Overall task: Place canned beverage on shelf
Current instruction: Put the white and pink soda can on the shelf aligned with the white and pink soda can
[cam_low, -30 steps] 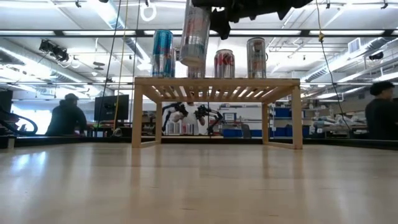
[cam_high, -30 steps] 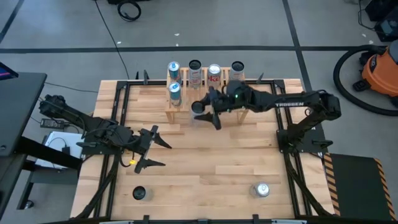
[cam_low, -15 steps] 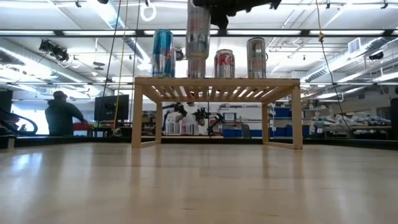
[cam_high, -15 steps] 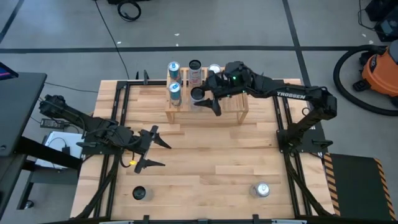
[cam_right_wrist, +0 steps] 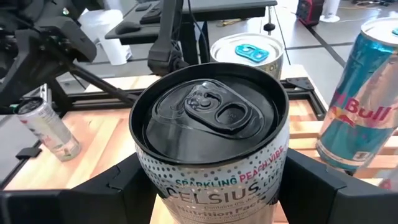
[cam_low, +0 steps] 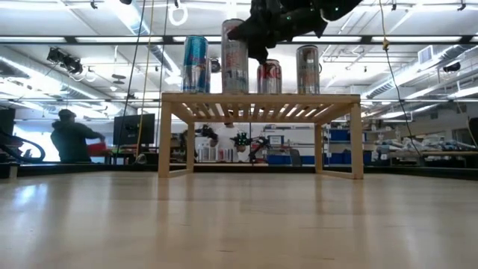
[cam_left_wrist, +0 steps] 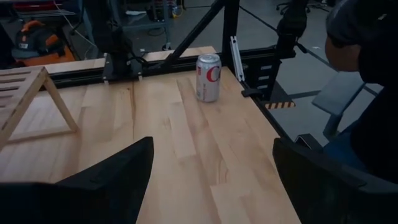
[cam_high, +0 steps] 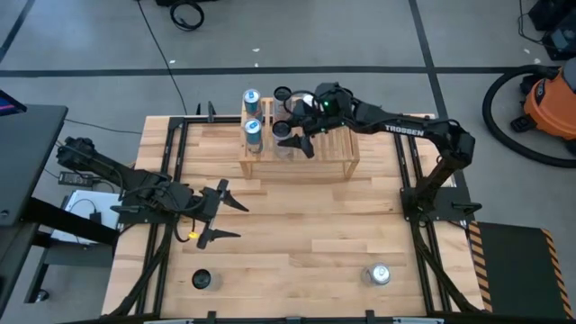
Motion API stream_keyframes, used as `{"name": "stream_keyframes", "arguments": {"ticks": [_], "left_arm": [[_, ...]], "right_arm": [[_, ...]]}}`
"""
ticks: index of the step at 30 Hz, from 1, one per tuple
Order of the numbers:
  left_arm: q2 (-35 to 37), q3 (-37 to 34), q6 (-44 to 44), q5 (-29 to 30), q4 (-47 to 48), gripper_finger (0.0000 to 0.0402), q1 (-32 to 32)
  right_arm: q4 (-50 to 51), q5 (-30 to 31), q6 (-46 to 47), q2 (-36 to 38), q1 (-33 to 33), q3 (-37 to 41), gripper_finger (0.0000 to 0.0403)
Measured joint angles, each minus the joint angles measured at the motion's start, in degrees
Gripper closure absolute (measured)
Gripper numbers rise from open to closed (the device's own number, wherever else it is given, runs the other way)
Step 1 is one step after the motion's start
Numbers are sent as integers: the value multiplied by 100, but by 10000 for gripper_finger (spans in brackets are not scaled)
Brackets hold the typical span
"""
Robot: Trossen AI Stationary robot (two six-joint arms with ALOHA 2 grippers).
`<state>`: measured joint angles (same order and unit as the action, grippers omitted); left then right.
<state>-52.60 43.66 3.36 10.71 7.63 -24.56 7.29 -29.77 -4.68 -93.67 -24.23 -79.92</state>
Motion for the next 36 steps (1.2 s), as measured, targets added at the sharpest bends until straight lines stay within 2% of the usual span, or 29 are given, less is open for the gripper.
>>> {"name": "stream_keyframes", "arguments": {"ticks": [6, 18, 36], "left_arm": [[0, 0, -20, 1, 5, 69, 0], [-1, 0, -107, 2, 95, 69, 0], [0, 0, -107, 3, 126, 70, 0]], "right_arm": [[-77, -18, 1, -42, -30, 0, 127], [-210, -32, -180, -68, -61, 2, 71], [-428, 315, -302, -75, -17, 2, 66]]}}
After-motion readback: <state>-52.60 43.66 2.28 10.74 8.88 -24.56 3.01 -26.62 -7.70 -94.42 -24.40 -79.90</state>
